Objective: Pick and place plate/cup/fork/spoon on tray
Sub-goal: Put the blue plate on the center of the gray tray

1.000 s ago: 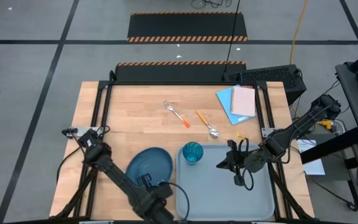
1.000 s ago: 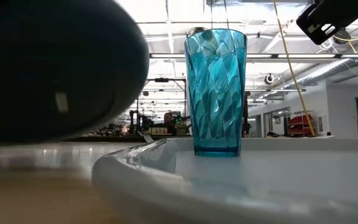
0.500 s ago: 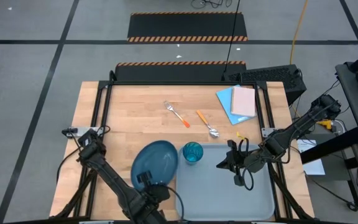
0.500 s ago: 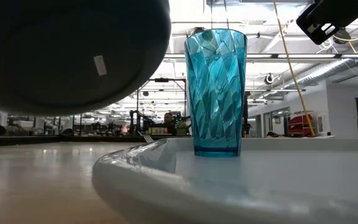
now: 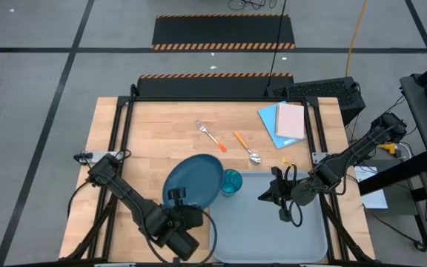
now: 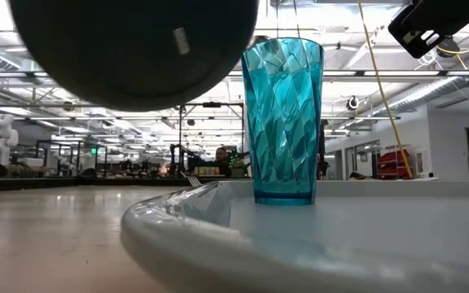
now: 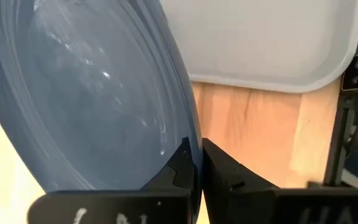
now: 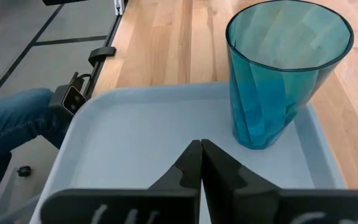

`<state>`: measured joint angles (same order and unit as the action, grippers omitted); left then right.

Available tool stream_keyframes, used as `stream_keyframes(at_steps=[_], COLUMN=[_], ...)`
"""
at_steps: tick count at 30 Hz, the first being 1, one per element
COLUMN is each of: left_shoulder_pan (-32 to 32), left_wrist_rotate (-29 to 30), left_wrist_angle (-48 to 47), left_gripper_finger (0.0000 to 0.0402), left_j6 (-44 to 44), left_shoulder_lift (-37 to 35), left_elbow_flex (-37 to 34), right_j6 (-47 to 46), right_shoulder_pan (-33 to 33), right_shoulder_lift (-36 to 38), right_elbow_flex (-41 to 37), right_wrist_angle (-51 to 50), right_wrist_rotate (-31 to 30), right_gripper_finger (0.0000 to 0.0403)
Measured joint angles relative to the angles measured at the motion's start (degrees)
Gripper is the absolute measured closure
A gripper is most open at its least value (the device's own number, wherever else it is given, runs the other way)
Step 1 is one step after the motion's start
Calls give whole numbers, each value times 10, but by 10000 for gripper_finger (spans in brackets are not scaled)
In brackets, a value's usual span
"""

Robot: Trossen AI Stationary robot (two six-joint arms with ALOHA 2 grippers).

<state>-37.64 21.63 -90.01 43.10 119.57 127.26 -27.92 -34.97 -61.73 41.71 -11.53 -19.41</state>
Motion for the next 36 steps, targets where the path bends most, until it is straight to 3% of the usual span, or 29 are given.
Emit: stream_keyframes(at_steps=[11, 15, 19, 24, 28, 33, 36], left_shoulder_pan=[61, 81, 93, 106, 132, 166, 180], left_wrist_rotate=[8, 25, 39, 121, 144, 147, 147], left_wrist_angle=[1, 6, 36, 48, 46, 45, 46], left_gripper_finger=[392, 392, 392, 392, 392, 392, 392], left_j6=[-209, -341, -473, -574, -606, -652, -680], left_shoulder_lift=[-49, -50, -47, -45, -45, -43, -40], left_elbow_flex=[0, 0, 0, 0, 0, -7, -11], right_j6=[11, 46, 143, 257, 314, 301, 270], right_shoulder_pan=[-3, -25, -56, -77, -91, -102, -100], right_shoulder_lift=[0, 0, 0, -4, -3, -19, -43], right_elbow_flex=[0, -1, 2, 36, 89, 162, 195], right_wrist_angle=[24, 113, 196, 149, 104, -39, -130], right_wrist_rotate=[0, 27, 20, -72, -128, -282, -323], right_gripper_finger=[403, 403, 393, 360, 320, 276, 259])
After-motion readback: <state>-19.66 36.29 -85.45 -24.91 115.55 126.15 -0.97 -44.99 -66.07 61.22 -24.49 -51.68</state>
